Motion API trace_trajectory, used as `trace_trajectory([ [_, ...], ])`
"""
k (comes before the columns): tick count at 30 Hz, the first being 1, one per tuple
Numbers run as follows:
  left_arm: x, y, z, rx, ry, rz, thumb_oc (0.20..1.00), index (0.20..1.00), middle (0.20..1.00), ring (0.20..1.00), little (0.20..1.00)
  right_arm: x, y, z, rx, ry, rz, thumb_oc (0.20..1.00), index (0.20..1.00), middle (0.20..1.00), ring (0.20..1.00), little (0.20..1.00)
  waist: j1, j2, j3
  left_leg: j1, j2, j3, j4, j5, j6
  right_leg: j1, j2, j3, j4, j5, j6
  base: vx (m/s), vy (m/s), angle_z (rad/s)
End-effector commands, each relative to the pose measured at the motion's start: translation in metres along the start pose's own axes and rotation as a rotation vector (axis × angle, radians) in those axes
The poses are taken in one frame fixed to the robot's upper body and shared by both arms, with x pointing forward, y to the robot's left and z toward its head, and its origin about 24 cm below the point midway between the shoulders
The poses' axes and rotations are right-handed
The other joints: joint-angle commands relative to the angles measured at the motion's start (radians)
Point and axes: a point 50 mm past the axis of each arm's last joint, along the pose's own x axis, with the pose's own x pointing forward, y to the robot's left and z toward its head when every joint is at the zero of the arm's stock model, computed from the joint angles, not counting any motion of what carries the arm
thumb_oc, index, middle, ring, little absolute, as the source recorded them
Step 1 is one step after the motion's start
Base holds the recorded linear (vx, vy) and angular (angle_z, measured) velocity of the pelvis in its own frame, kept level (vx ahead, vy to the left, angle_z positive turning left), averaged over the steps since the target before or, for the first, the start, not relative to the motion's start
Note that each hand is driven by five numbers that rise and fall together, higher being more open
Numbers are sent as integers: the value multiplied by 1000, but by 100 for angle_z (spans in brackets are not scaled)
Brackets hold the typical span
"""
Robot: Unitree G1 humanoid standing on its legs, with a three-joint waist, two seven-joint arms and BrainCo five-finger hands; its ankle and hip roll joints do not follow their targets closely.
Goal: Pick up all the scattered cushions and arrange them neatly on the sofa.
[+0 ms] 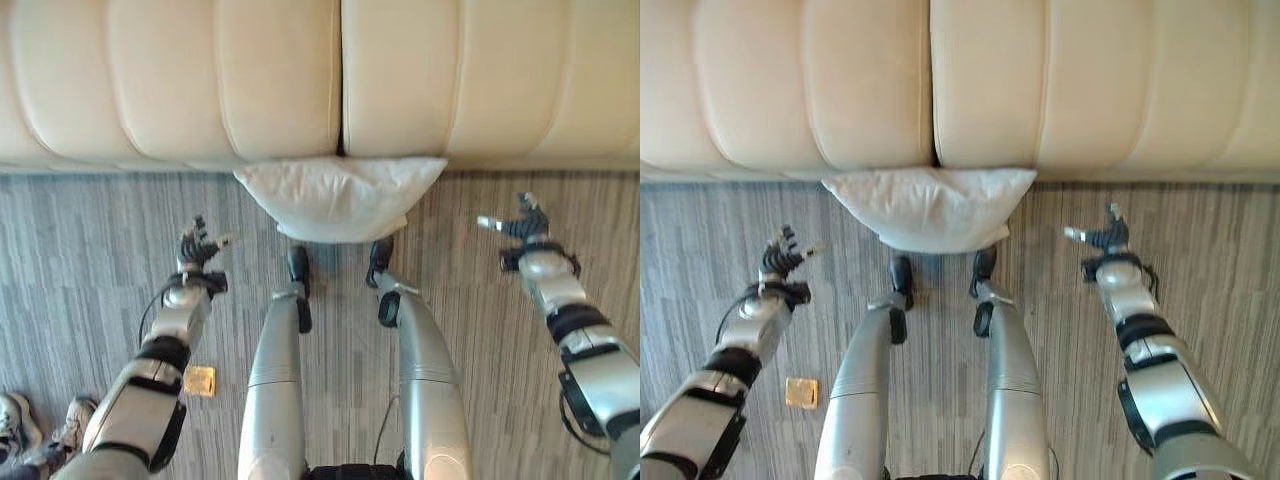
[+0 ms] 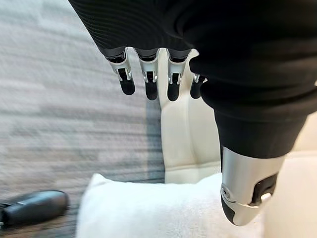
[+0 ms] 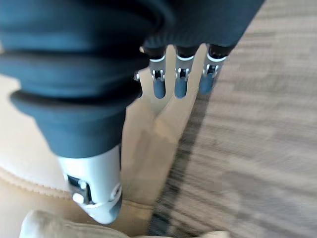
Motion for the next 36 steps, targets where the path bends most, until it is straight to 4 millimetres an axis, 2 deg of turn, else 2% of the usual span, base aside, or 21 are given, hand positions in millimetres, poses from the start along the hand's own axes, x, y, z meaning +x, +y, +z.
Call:
trace_trajectory([
  [1,2,10,5,-11,-25,75,1000,1000,1000,1000,1000,-1,5,3,56,-9,-43,1000,1000,1000,1000,1000,-3,13,-96,-108,5,5,59,-58,-34,-81,-36,68,160,-177,93,0,0,0],
  [3,10,1,25,16,-69,60,1000,1000,1000,1000,1000,4,15,36,75,-87,-30,1000,1000,1000,1000,1000,-3,17,-94,-183,-2,6,114,-71,-28,-156,-35,80,211,-189,88,28,4,-4],
  [4,17,-13,45,47,-112,29,1000,1000,1000,1000,1000,4,34,65,79,-157,11,1000,1000,1000,1000,1000,-1,21,-93,-243,-10,6,161,-81,-20,-214,-35,93,254,-199,82,24,15,-5],
  [5,17,-13,46,46,-113,29,1000,1000,1000,1000,1000,5,33,66,80,-159,10,1000,1000,1000,1000,1000,-1,21,-94,-248,-10,6,165,-82,-20,-219,-35,93,258,-200,82,0,0,0],
  [8,21,-44,78,77,-199,-41,1000,1000,1000,1000,1000,-4,64,99,115,-247,89,1000,1000,1000,1000,1000,4,28,-92,-301,-20,4,203,-88,-12,-267,-39,100,290,-208,76,0,0,0],
  [9,20,-57,88,82,-227,-76,1000,1000,1000,1000,1000,-10,79,111,140,-281,131,793,793,793,793,793,4,31,-95,-312,-24,4,210,-88,-10,-274,-40,99,296,-209,76,0,0,0],
  [10,19,-64,94,78,-247,-94,1000,1000,1000,1000,1000,-13,86,119,157,-306,152,793,793,793,793,793,6,34,-98,-314,-26,3,208,-86,-9,-273,-41,97,295,-211,76,0,0,0],
  [11,17,-73,100,73,-269,-120,423,423,423,423,423,-19,95,126,172,-337,180,200,200,200,200,200,5,37,-100,-315,-34,1,204,-84,-6,-275,-41,95,296,-210,75,9,37,1],
  [12,15,-82,106,64,-295,-142,200,200,200,200,200,-26,104,134,198,-367,213,200,200,200,200,200,6,40,-105,-310,-36,0,194,-81,-5,-272,-40,92,291,-208,76,2,36,3],
  [14,6,-99,121,51,-375,-194,200,200,200,200,200,-39,117,146,295,-416,266,200,200,200,200,200,5,44,-120,-285,-46,-6,156,-68,-4,-249,-40,83,263,-201,79,-12,21,4],
  [16,2,-103,131,33,-427,-212,200,200,200,200,200,-41,117,148,284,-442,273,200,200,200,200,200,6,44,-124,-270,-48,-6,133,-62,-7,-234,-40,78,249,-193,84,-15,44,7],
  [19,-6,-110,132,35,-468,-247,200,200,200,200,200,-47,121,146,260,-469,300,200,200,200,200,200,6,43,-129,-238,-48,-9,85,-50,-8,-205,-32,76,208,-177,92,-25,35,6],
  [23,-19,-118,120,-37,-471,-274,200,200,200,200,200,-51,118,132,266,-473,302,200,200,200,200,200,7,32,-147,-117,-41,-17,-48,-17,-22,-87,-33,64,86,-140,114,-44,22,5],
  [24,-30,-120,114,-44,-502,-305,200,200,200,200,200,-56,112,115,268,-469,309,200,200,200,200,200,6,28,-158,-40,-41,-16,-101,-8,-29,-17,-42,53,38,-129,121,-28,10,6],
  [27,-45,-110,86,-49,-475,-332,200,200,200,200,200,-70,104,78,275,-447,341,200,200,200,200,200,7,22,-175,109,-46,-16,-187,-3,-35,122,-40,41,-43,-116,129,41,28,7],
  [28,-56,-101,61,-51,-424,-344,200,200,200,200,200,-85,102,52,281,-418,389,200,200,200,200,200,5,14,-187,217,-46,-13,-235,-5,-37,230,-39,35,-102,-107,134,82,27,0],
  [29,-57,-101,59,-50,-420,-344,200,200,200,200,200,-86,102,50,280,-414,390,200,200,200,200,200,5,14,-184,229,-46,-12,-241,-3,-37,241,-38,34,-108,-105,135,21,31,-5],
  [30,-64,-94,47,-44,-397,-353,200,200,200,200,200,-94,98,38,277,-405,412,200,200,200,200,200,5,10,-194,270,-52,-7,-270,27,-32,288,-42,25,-150,-70,130,34,30,-12],
  [32,-78,-83,22,-27,-338,-373,200,200,200,200,200,-111,92,17,280,-380,455,200,200,200,200,200,2,6,-210,395,-57,-3,-333,27,-30,409,-40,20,-212,-62,137,190,26,-11],
  [33,-91,-67,1,-7,-286,-373,200,200,200,200,200,-123,79,-1,262,-360,472,200,200,200,200,200,0,6,-227,519,-64,-4,-394,33,-32,535,-36,14,-280,-53,145,215,4,-9],
  [36,-102,-51,-14,11,-248,-364,200,200,200,200,200,-135,66,-13,256,-349,479,200,200,200,200,200,-4,6,-245,629,-59,3,-450,37,-34,645,-29,10,-332,-48,152,196,6,-16],
])
